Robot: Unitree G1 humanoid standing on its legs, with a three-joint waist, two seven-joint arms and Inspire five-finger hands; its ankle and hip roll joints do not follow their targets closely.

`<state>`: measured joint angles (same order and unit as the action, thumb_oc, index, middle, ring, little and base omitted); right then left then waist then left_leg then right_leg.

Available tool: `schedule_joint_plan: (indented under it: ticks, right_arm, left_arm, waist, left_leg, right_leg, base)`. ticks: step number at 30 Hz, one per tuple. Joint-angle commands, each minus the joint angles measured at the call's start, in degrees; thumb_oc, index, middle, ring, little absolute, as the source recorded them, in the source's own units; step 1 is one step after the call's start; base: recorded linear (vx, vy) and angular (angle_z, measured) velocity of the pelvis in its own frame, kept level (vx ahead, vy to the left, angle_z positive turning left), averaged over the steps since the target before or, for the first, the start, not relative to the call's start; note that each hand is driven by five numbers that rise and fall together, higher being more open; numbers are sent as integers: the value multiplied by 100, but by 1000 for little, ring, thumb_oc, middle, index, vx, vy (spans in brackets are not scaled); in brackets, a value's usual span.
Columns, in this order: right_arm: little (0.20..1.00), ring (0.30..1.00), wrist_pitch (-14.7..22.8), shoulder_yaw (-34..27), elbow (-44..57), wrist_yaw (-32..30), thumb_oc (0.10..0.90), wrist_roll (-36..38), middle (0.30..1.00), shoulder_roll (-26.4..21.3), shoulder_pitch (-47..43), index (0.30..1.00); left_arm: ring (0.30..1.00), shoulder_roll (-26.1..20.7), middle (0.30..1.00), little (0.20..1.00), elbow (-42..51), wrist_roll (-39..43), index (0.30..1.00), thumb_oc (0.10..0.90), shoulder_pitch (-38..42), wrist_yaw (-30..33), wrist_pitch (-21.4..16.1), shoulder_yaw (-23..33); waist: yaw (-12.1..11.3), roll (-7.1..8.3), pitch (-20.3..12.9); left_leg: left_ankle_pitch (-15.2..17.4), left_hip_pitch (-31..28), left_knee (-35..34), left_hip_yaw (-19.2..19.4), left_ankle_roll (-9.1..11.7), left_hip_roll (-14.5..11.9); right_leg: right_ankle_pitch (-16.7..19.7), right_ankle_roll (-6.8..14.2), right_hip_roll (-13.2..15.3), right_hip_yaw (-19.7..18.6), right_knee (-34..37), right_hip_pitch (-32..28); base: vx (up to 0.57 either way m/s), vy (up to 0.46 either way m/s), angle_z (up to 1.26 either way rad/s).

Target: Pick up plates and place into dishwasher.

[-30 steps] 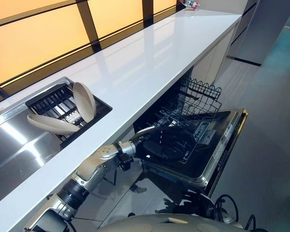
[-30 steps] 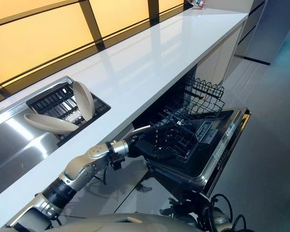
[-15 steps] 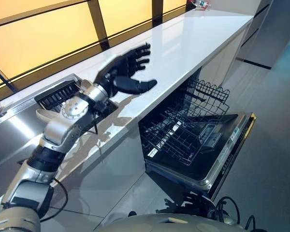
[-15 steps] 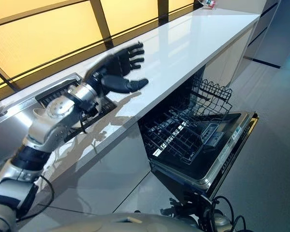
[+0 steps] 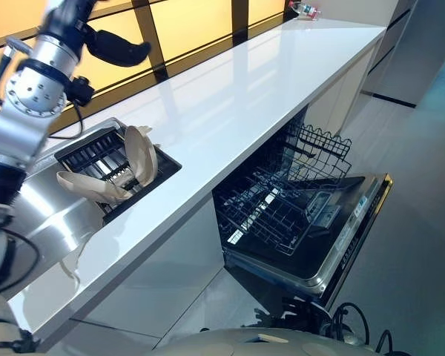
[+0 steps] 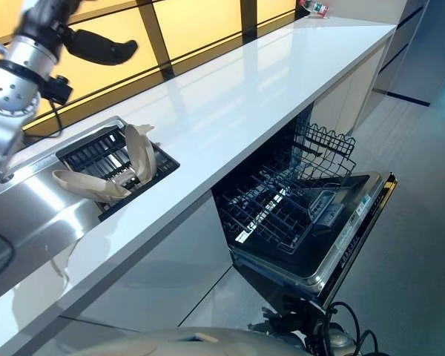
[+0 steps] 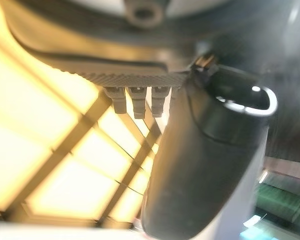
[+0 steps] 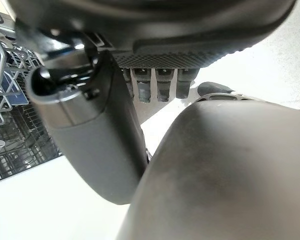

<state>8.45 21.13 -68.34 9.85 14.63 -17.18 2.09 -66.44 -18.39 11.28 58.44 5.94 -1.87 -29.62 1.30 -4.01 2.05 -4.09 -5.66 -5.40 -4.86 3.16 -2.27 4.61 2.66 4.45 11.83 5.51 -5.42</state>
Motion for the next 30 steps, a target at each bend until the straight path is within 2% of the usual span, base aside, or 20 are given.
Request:
schedule_joint_plan:
  ticks: [1, 3, 4, 9, 26, 30]
  right_arm:
    - [900, 900, 200, 237, -88, -224, 800, -77, 900, 123, 12, 900]
    - [900, 900, 228, 191, -95, -229, 800, -128, 900, 78, 113, 900]
    - [900, 900, 257, 159, -109, -230, 800, -130, 900, 55, 173, 900]
    - [900, 900, 263, 82, -62, -205, 800, -196, 900, -28, 311, 900]
    - [900, 900, 630, -96, 239, -119, 800, -200, 900, -504, 235, 900]
    - [900, 900, 679, -132, 238, -112, 800, -322, 900, -505, 285, 900]
  left_arm:
    - [900, -712, 900, 900, -565, -956, 900, 800, 1719, 520, -870, -344]
    - [900, -970, 900, 900, -676, -1358, 900, 800, 2111, 586, -1024, -872]
    - [900, -1071, 900, 900, -713, -1295, 900, 800, 2334, 564, -980, -1180]
    - [900, -1228, 900, 900, -820, -1560, 900, 800, 2682, 339, -900, -1675]
    - [900, -1320, 900, 900, -1369, -2346, 900, 800, 2463, -77, -971, -1820]
    - [900, -1359, 900, 900, -1638, -2570, 900, 800, 2699, -258, -1131, -2185]
  waist:
    - [47, -134, 41]
    - [82, -162, 61]
    - [102, -171, 75]
    - [171, -193, 154]
    - [338, -279, 729]
    - [336, -274, 726]
  left_leg:
    - [424, -129, 40, 504, -233, 535]
    - [416, -110, 40, 539, -232, 545]
    - [413, -97, 40, 547, -233, 558]
    - [419, -50, 40, 567, -251, 598]
    - [366, 257, 40, 609, -299, 664]
    - [365, 246, 40, 626, -303, 660]
  right_leg:
    - [-266, 275, -170, -236, -51, -229]
    - [-232, 306, -153, -247, -51, -198]
    - [-214, 324, -142, -253, -51, -176]
    - [-166, 374, -97, -271, -51, -97]
    - [-8, 461, 53, -429, -150, 394]
    - [6, 488, 72, -383, -139, 376]
  base:
    - [114, 73, 3]
    - [102, 80, 1]
    - [90, 77, 1]
    - [76, 80, 2]
    - [-33, 65, 2]
    - [0, 0, 0]
